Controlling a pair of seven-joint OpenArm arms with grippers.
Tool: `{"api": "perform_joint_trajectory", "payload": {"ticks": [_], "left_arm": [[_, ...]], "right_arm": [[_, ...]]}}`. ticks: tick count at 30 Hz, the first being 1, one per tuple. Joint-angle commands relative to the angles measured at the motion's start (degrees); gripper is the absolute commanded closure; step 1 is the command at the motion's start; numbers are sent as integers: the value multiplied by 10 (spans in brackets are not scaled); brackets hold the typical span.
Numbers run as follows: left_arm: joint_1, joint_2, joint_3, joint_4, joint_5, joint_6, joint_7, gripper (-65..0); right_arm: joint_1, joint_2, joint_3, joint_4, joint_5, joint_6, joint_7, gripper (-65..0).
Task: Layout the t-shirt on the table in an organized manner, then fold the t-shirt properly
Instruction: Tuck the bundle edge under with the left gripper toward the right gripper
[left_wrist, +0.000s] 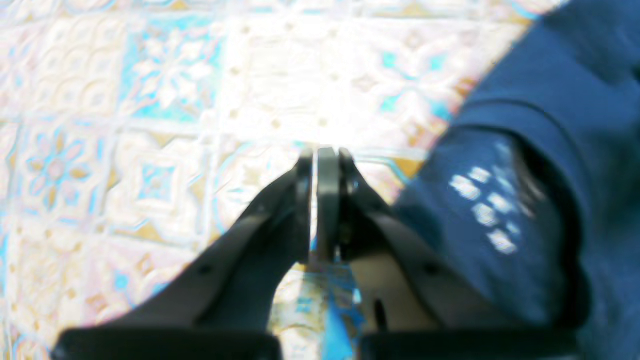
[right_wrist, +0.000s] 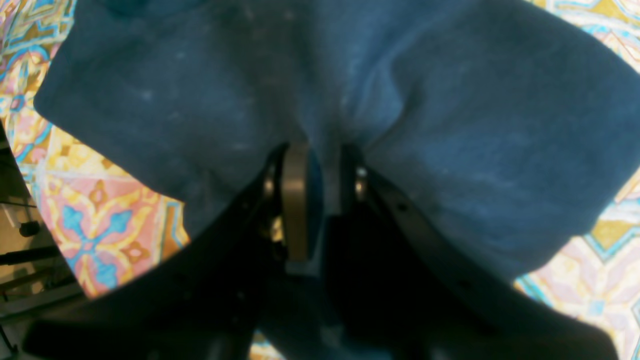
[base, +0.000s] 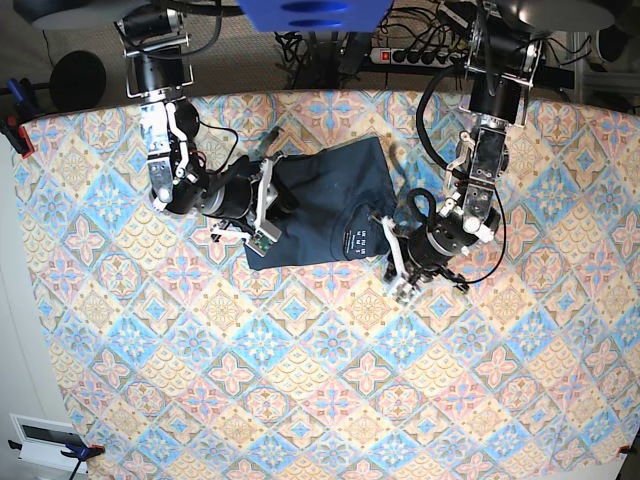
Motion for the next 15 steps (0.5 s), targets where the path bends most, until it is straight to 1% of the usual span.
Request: {"api": "perform_joint_trajectory", "payload": {"ticks": [1, 2, 3, 5, 6, 7, 8, 11, 13, 15], "left_arm": [[-13, 5, -28, 9, 2, 28, -11, -16], [-12, 14, -57, 9, 1, 47, -10, -29], [-8, 26, -81, 9, 0, 56, -10, -44], [8, 50, -126, 13, -2, 59, -10, -85], [14, 62, -145, 17, -7, 59, -9, -116], [20, 66, -152, 23, -18, 59, 2, -140], [26, 64, -153, 30, -35, 59, 28, -168], [42, 62, -155, 55, -122, 56, 103, -224], [62, 46, -155, 93, -190, 51, 136, -229], [84, 31, -154, 130, -251, 52, 151, -229]], "right_arm": [[8, 3, 3, 5, -6, -3, -2, -100], [9, 3, 3, 5, -6, -3, -2, -100], [9, 3, 3, 5, -6, -3, -2, -100], [9, 3, 3, 5, -6, -3, -2, -100], [10, 3, 3, 5, -6, -3, -2, -100], [10, 3, 3, 5, -6, -3, -2, -100], [10, 3, 3, 5, -6, -3, -2, -100], [10, 3, 3, 5, -6, -3, -2, -100], [9, 5, 4, 5, -6, -3, -2, -100], [8, 5, 4, 5, -6, -3, -2, -100]]}}
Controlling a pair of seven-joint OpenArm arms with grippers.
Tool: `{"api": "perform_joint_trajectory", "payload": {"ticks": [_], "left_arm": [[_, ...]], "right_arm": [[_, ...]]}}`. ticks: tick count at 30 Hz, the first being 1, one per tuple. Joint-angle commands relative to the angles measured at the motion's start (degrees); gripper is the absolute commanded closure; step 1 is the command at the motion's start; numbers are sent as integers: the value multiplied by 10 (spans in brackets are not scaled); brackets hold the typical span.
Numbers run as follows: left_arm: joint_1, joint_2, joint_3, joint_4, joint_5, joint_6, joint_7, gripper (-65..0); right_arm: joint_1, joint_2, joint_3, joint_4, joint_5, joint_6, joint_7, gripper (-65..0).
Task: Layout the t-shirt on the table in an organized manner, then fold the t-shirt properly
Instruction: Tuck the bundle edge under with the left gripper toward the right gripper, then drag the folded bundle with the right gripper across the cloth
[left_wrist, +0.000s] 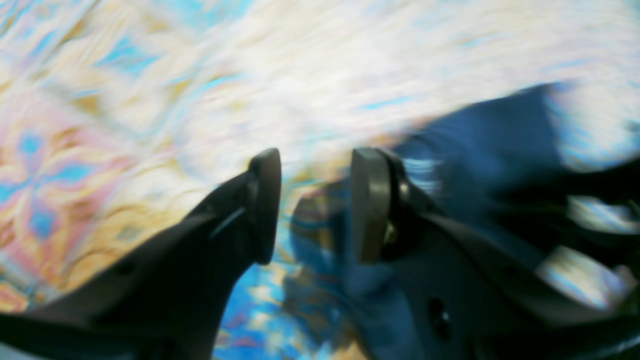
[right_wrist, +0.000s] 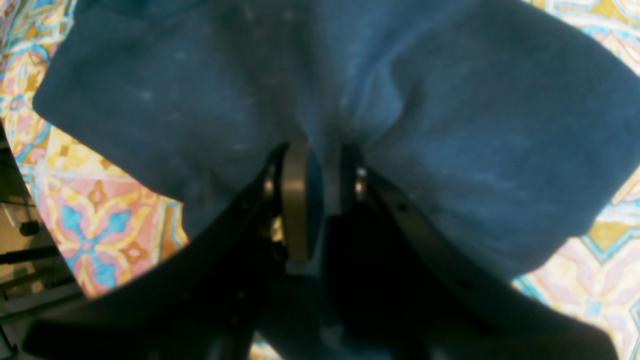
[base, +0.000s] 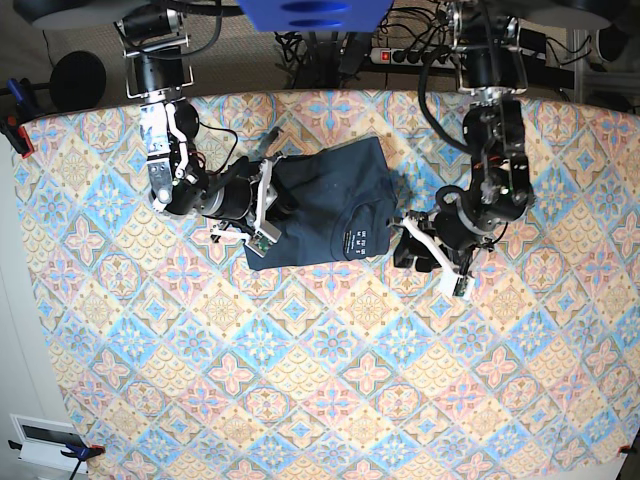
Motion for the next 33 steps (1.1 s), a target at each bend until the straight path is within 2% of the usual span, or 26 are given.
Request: {"api": "perform_joint_trajectory", "payload": {"ticks": [1, 6, 11, 14, 19, 24, 28, 33], "left_arm": [[3, -10, -2, 18, -13, 2, 0, -229], [44, -48, -1, 36, -32, 2, 1, -230], [42, -71, 0, -15, -36, 2, -3, -231], [35, -64, -2, -7, -43, 2, -9, -230], [17, -6, -14, -36, -72, 2, -57, -230], [-5, 52, -7, -119, -45, 3, -55, -230], [-3, 40, 59, -162, 30, 4, -55, -230], [5, 16, 80, -168, 51, 4, -59, -230]], "right_arm": [[7, 5, 3, 5, -6, -3, -2, -100], [7, 5, 3, 5, -6, -3, -2, -100], [7, 5, 3, 5, -6, -3, -2, -100], [8, 5, 3, 5, -6, -3, -2, -100], [6, 5, 3, 5, -6, -3, -2, -100], [6, 5, 3, 5, -6, -3, -2, -100], [-8, 5, 4, 15, -6, -3, -2, -100], [-23, 5, 5, 76, -6, -3, -3, -100]]}}
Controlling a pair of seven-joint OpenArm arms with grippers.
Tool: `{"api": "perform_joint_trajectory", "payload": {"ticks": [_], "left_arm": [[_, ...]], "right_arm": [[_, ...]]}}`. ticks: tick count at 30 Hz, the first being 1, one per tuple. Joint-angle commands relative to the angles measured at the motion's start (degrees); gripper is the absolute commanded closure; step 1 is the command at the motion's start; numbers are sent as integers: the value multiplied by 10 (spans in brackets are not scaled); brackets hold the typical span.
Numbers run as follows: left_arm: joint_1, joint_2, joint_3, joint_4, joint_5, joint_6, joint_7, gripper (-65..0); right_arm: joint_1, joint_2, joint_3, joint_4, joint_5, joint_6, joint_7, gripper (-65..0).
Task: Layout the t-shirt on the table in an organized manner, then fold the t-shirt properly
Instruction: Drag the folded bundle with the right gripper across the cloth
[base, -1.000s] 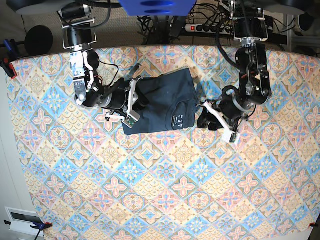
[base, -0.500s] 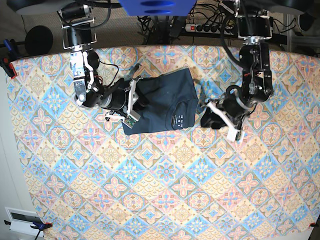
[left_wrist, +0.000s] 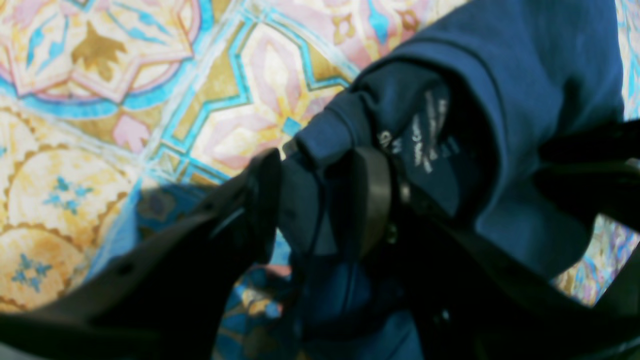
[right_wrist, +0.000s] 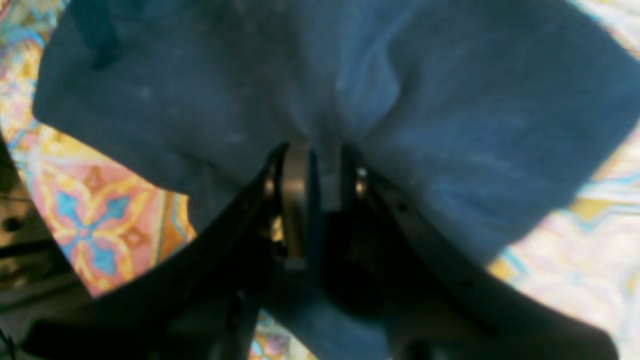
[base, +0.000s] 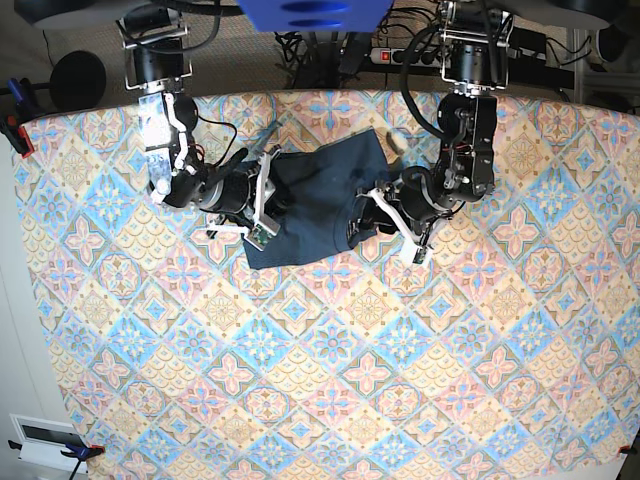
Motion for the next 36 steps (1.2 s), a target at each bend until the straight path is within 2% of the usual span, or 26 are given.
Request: {"api": "perform_joint_trajectory", "payload": {"ticks": [1, 4, 11, 13, 15, 18, 23, 24, 29, 33, 36], "left_arm": [[-1, -8, 0, 5, 10, 1, 22, -230], [1, -21, -16, 53, -7, 1, 21, -230], [56, -22, -148, 187, -115, 0, 26, -230], [84, -23, -143, 213, -146, -1, 26, -230], [111, -23, -122, 245, -151, -1, 26, -229], [143, -23, -88, 272, -130, -1, 26, -199], [163, -21, -30, 278, -82, -1, 25, -19], [171, -21, -18, 278, -70, -1, 26, 0], [179, -20, 42, 275, -7, -1, 26, -11], [174, -5, 76, 231, 53, 2, 22, -3], [159, 6, 78, 189, 85, 2, 20, -3]], "right_arm": [[2, 3, 3, 29, 9, 3, 9, -100], [3, 3, 3, 79, 9, 3, 9, -100], [24, 3, 3, 95, 9, 3, 9, -99], [57, 3, 0, 90, 9, 3, 9, -80], [93, 3, 0, 66, 9, 3, 9, -48], [129, 3, 0, 20, 9, 3, 9, -10], [185, 3, -1, -70, 9, 3, 13, -3], [198, 1, -1, -92, 8, 3, 14, -3], [258, 0, -1, -207, 7, 3, 16, -3], [304, -1, -4, -314, 6, 3, 32, -3], [329, -1, -55, -391, 6, 3, 33, -3]]}}
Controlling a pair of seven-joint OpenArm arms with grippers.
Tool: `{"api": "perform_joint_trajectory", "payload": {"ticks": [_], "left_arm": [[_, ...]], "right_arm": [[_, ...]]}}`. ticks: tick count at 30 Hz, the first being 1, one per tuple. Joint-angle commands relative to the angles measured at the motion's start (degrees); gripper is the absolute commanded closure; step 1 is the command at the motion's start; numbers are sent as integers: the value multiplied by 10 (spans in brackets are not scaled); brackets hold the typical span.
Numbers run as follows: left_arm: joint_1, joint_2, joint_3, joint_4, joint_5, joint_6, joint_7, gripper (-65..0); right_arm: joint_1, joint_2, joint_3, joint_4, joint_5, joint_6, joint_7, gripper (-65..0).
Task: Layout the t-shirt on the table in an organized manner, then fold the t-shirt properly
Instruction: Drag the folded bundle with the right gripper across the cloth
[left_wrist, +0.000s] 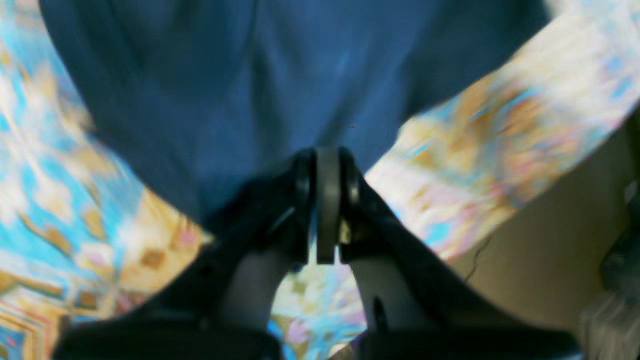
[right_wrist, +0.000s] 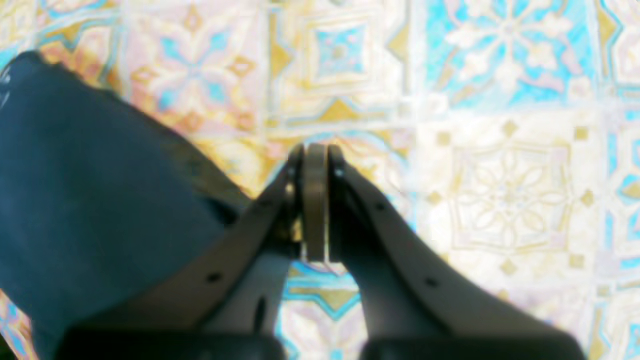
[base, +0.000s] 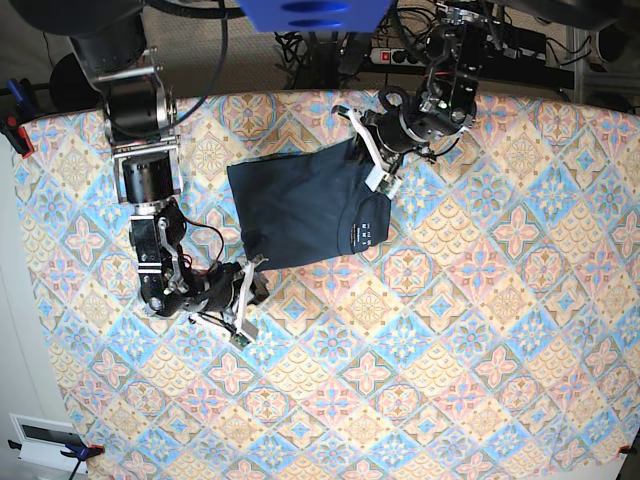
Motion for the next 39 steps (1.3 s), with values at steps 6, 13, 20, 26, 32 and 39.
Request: {"api": "perform_joint_trajectory", "payload": {"ticks": [6, 13, 20, 26, 32, 39], "left_arm": [[-69, 2, 0, -90, -2, 0, -14, -3], [-142, 1, 1, -152, 1, 0, -26, -3], [-218, -2, 45, -241, 1, 0, -90, -3], [-294, 22, 91, -338, 1, 0, -149, -3], [-335, 54, 88, -367, -6, 1, -168, -3], [-292, 57, -1, -267, -6, 1, -131, -3]], "right_arm": [[9, 7, -79, 28, 9, 5, 3, -2], [-90, 70, -92, 129, 10, 5, 3, -2], [-173, 137, -91, 236, 12, 5, 3, -1], [-253, 171, -87, 339, 12, 5, 3, -1], [-314, 171, 46, 417, 12, 5, -28, -1], [-344, 146, 122, 519, 13, 5, -43, -1]]}}
